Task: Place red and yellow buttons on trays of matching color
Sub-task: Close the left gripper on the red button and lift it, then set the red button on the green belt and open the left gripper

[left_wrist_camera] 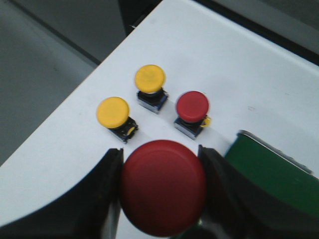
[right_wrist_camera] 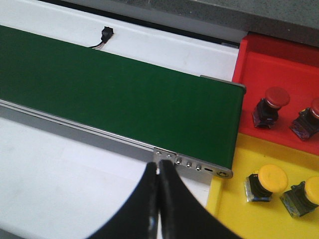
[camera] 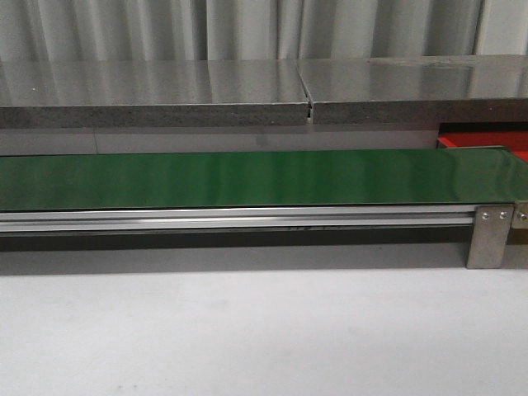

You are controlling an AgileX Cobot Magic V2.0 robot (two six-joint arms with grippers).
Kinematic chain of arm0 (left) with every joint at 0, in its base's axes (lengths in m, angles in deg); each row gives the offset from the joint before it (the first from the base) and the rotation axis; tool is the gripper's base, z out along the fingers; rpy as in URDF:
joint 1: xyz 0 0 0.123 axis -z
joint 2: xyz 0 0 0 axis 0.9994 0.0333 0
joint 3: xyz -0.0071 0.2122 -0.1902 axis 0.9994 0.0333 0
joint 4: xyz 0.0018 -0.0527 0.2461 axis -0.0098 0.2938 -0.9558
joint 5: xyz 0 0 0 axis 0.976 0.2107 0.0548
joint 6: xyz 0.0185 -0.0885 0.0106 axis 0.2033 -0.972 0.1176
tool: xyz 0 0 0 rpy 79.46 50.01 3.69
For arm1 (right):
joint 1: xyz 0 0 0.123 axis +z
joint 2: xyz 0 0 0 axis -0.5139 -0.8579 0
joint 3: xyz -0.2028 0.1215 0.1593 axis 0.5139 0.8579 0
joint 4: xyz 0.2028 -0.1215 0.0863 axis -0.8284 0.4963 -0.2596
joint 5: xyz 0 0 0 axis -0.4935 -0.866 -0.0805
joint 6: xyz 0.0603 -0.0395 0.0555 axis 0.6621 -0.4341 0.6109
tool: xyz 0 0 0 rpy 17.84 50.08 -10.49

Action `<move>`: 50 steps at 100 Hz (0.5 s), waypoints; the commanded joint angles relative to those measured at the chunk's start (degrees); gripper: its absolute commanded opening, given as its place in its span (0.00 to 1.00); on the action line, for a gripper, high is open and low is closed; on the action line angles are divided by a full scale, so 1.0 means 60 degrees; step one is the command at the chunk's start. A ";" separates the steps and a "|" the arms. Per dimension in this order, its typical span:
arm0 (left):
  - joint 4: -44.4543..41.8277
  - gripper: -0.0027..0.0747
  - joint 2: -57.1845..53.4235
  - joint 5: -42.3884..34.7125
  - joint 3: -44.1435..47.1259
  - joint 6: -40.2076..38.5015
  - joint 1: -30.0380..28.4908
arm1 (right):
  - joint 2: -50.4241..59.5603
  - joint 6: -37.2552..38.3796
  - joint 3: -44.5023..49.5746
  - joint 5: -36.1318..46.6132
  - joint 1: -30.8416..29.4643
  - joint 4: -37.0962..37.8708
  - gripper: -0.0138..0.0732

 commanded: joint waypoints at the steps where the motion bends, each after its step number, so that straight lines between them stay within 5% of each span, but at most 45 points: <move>1: 0.0486 0.01 -0.0659 -0.0022 -0.0296 0.0741 0.0326 | 0.0043 -0.0089 -0.0248 0.0531 0.0009 -0.0244 0.08; 20: 0.2388 0.01 -0.0675 0.0038 -0.0271 0.2172 0.0674 | 0.0043 -0.0089 -0.0248 0.0531 0.0009 -0.0244 0.08; 50: 0.2652 0.01 -0.0416 -0.0242 -0.0055 0.2257 0.0767 | 0.0043 -0.0089 -0.0248 0.0531 0.0009 -0.0244 0.08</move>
